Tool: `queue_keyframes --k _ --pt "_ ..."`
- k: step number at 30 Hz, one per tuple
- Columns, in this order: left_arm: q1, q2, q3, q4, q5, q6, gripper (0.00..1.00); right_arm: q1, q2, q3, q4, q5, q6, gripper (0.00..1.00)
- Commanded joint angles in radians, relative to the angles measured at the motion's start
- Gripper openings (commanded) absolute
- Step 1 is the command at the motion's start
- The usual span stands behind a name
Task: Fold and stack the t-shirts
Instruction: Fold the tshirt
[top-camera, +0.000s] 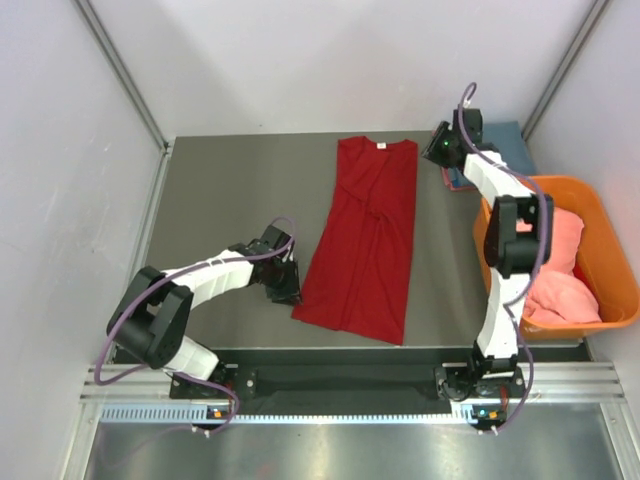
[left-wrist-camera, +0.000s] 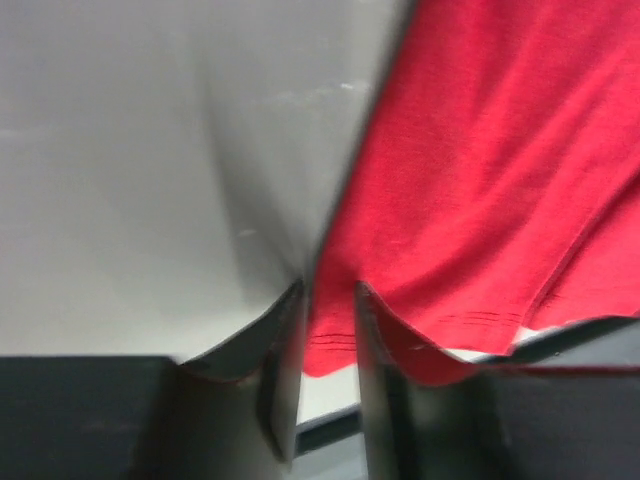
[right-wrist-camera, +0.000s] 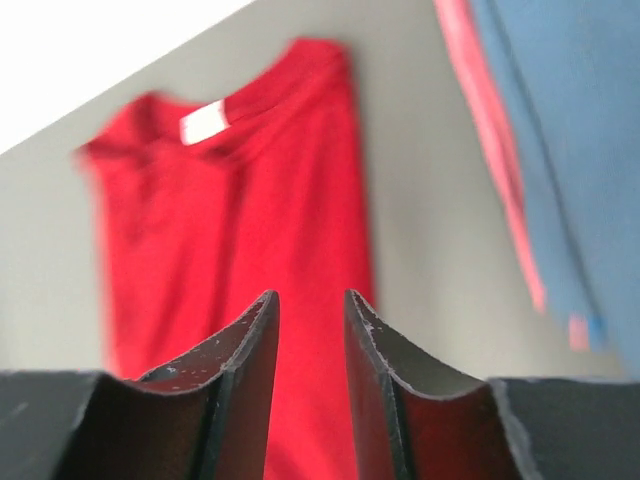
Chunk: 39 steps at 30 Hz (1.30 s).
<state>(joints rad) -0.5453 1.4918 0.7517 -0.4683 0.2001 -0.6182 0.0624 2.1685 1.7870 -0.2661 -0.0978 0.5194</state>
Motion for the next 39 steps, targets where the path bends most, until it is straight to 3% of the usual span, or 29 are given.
queue_keyframes --k 1,2,5,15,24,29,31,34,39 --pt "-0.004 0.035 -0.09 0.086 0.036 0.002 0.25 0.06 -0.251 -0.105 -0.067 0.004 0.019 0.34" --pt "-0.005 0.03 -0.098 0.098 0.039 -0.003 0.13 0.076 -0.281 -0.132 -0.087 0.001 0.022 0.34" --pt "-0.01 0.004 -0.13 0.099 0.044 -0.028 0.0 0.148 -0.396 -0.265 -0.145 -0.014 0.027 0.33" --pt "-0.051 -0.136 -0.279 0.161 0.065 -0.179 0.0 0.499 -0.665 -0.774 -0.102 -0.03 0.16 0.34" --pt "-0.139 -0.163 -0.314 0.134 0.021 -0.256 0.0 0.683 -0.792 -0.978 -0.07 -0.025 0.269 0.32" --pt "-0.162 -0.182 -0.283 0.059 -0.019 -0.252 0.18 0.781 -0.835 -1.041 -0.024 0.001 0.364 0.32" --pt "-0.163 -0.192 -0.25 -0.001 -0.083 -0.23 0.19 0.826 -0.832 -1.038 -0.024 0.012 0.381 0.33" --pt "-0.163 -0.229 -0.183 -0.092 -0.157 -0.207 0.31 0.869 -0.813 -1.037 -0.022 0.033 0.418 0.34" --pt "-0.163 -0.28 -0.114 -0.141 -0.154 -0.195 0.38 0.951 -0.759 -1.014 -0.056 0.089 0.47 0.33"
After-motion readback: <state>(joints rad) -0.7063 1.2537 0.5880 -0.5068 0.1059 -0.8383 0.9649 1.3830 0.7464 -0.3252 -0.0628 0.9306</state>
